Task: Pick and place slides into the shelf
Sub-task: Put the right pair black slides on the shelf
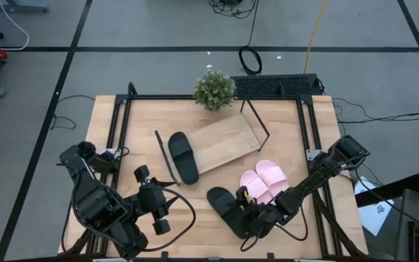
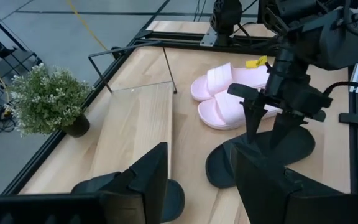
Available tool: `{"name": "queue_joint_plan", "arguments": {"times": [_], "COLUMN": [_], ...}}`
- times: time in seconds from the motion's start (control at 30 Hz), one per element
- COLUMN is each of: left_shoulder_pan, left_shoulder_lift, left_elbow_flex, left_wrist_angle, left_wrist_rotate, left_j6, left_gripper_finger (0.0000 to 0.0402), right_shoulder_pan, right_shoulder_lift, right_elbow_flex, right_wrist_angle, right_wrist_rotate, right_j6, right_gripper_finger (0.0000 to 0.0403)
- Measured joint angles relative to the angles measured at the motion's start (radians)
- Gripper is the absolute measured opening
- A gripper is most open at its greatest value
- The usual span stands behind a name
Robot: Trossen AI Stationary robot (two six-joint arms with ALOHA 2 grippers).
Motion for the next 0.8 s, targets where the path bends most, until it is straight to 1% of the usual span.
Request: {"name": "queue_joint_plan", "arguments": {"times": [0.27,0.5,0.8], "left_shoulder_pan": [0.000,0.000,0.000], "left_shoulder_lift": [0.000,0.000,0.000], "left_elbow_flex": [0.000,0.000,0.000], "left_wrist_angle": [0.001,0.002,0.003], "left_wrist_rotate": [0.000,0.000,0.000], "left_j6": [-0.007,-0.006,-0.006], "left_gripper_finger": [0.0175,0.0175,0.0175], "right_shoulder_pan": [-0.026,-0.040,-0.048], "right_shoulder_lift": [0.000,0.000,0.000], "right_elbow_flex": [0.000,0.000,-0.047], "right_wrist_angle": [-0.014,-0.055,-0.046], "right_wrist_rotate": [0.001,0.000,0.003], "right_j6": [-0.002,0.031,0.075], "right_gripper_finger": [0.0226,0.0226,0.0226]}}
